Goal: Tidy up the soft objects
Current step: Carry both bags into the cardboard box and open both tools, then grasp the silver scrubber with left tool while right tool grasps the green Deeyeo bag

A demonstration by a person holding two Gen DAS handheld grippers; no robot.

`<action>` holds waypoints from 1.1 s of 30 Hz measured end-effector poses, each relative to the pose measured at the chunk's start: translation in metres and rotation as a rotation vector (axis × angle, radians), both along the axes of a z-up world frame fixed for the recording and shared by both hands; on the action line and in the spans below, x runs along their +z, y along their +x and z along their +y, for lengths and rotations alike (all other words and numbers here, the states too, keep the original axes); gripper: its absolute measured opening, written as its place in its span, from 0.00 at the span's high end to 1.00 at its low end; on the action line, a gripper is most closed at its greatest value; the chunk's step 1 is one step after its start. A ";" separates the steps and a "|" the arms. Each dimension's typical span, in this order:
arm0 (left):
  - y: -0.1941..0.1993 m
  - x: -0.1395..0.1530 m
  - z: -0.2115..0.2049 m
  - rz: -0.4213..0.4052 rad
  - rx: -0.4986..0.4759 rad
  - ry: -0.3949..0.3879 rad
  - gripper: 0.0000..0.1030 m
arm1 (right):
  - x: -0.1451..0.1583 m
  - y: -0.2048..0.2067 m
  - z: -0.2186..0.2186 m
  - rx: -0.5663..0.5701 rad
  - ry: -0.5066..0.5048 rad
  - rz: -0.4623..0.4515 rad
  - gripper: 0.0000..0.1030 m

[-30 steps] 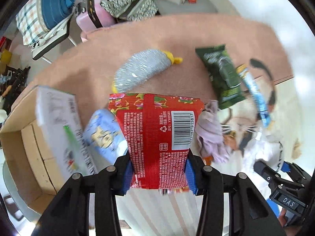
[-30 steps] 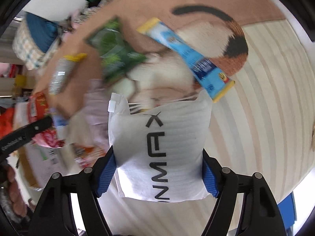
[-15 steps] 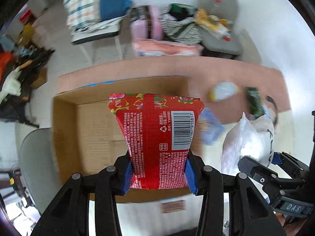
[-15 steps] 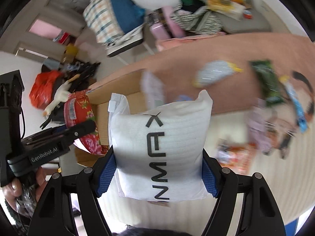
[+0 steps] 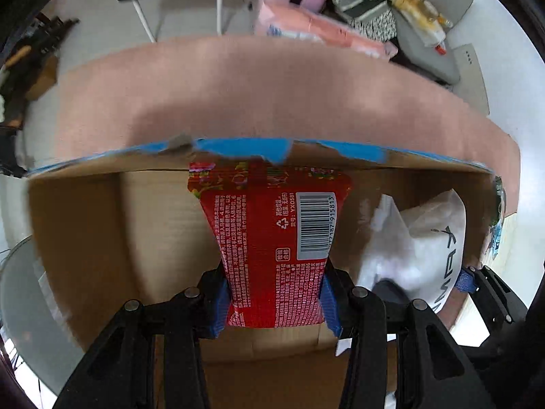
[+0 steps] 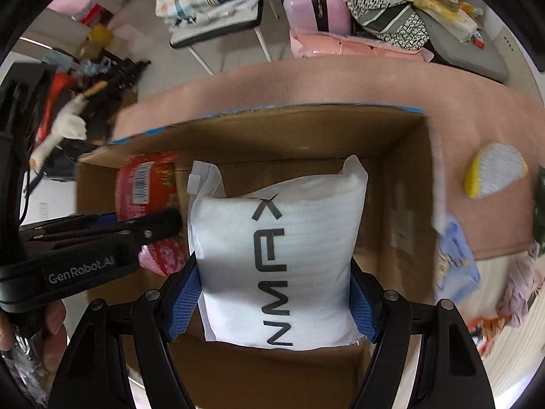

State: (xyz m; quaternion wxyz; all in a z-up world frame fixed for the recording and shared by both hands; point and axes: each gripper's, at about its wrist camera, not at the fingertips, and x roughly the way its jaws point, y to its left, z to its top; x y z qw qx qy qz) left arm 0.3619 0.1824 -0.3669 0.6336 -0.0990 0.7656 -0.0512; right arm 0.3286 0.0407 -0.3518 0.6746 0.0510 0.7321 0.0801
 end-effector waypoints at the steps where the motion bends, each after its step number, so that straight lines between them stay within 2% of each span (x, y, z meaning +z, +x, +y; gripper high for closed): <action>1: 0.003 -0.006 0.001 0.016 0.000 -0.010 0.60 | -0.008 0.002 0.003 0.007 -0.007 0.010 0.25; 7: 0.009 -0.033 -0.009 0.069 -0.020 -0.022 0.59 | -0.041 0.015 0.005 0.030 -0.045 0.035 0.23; 11: 0.008 -0.022 -0.012 0.055 -0.012 -0.002 0.57 | -0.047 0.017 0.000 0.004 -0.043 0.066 0.13; 12: 0.007 -0.015 -0.012 0.043 -0.011 -0.009 0.54 | -0.040 0.018 -0.002 -0.012 -0.034 0.055 0.12; 13: 0.007 -0.009 -0.013 0.030 -0.007 -0.010 0.44 | -0.033 0.016 -0.002 -0.021 -0.020 0.048 0.08; 15: 0.005 0.009 -0.013 -0.008 -0.006 -0.001 0.30 | -0.018 0.015 -0.004 -0.039 0.009 0.029 0.07; 16: 0.002 0.020 -0.013 -0.032 -0.008 0.007 0.23 | -0.011 0.014 -0.004 -0.040 0.010 0.011 0.01; 20: -0.017 0.068 -0.001 -0.164 0.003 0.060 0.15 | 0.037 0.004 -0.008 -0.023 -0.029 -0.163 0.00; 23: -0.035 0.107 0.008 -0.280 0.007 0.100 0.15 | 0.087 -0.017 -0.009 -0.014 -0.063 -0.402 0.00; 24: -0.042 0.115 0.013 -0.315 0.005 0.118 0.15 | 0.110 -0.033 -0.008 0.002 -0.108 -0.533 0.00; 26: -0.051 0.129 0.018 -0.380 0.005 0.152 0.15 | 0.136 -0.055 -0.006 0.026 -0.170 -0.675 0.00; 27: -0.059 0.135 0.020 -0.406 0.007 0.164 0.12 | 0.145 -0.063 -0.004 0.029 -0.188 -0.705 0.00; 28: -0.065 0.139 0.018 -0.430 0.006 0.179 0.03 | 0.150 -0.069 -0.005 0.025 -0.193 -0.721 0.00; 33: -0.101 0.160 0.000 -0.528 -0.003 0.234 0.01 | 0.167 -0.104 -0.025 -0.030 -0.280 -0.739 0.00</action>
